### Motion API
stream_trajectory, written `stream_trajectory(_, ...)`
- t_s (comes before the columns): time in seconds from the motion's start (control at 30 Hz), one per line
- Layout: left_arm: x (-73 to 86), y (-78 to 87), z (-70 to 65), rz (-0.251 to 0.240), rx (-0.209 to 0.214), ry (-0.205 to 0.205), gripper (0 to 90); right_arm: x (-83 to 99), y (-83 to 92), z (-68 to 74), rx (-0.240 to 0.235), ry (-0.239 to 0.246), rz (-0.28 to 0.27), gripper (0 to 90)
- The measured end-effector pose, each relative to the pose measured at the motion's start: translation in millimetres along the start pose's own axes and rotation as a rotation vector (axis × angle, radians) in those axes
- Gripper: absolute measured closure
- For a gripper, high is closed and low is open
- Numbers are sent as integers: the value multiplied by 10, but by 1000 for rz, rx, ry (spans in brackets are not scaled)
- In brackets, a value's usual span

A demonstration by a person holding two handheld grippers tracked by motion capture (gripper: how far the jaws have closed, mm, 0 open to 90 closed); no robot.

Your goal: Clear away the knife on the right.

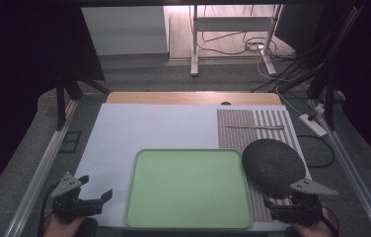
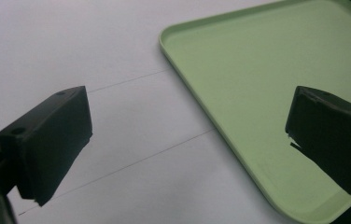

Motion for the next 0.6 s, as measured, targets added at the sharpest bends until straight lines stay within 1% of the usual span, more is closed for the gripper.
stream_trajectory(0.1,1,1,-1,0,-2,-1,8,1,-4,3,-7,2,8,14)
stream_trajectory(0.37,1,-1,-7,4,-11,-3,0,4,-30,20,10,23,31,14)
stream_trajectory(0.5,0,-1,-8,5,-13,-4,0,5,-33,21,7,23,34,14)
stream_trajectory(0.6,0,-2,-10,6,-13,-5,0,2,-28,12,0,12,32,14)
Point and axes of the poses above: each handheld gripper's, and its own axes: y roughly backward along the jaws, x roughly out of its underside, z roughly to its left, the point moved 4 cm from there along -y, roughly forward along the jaws, and after that the axes turned 7 degrees about -y, right-handed, at the moved point
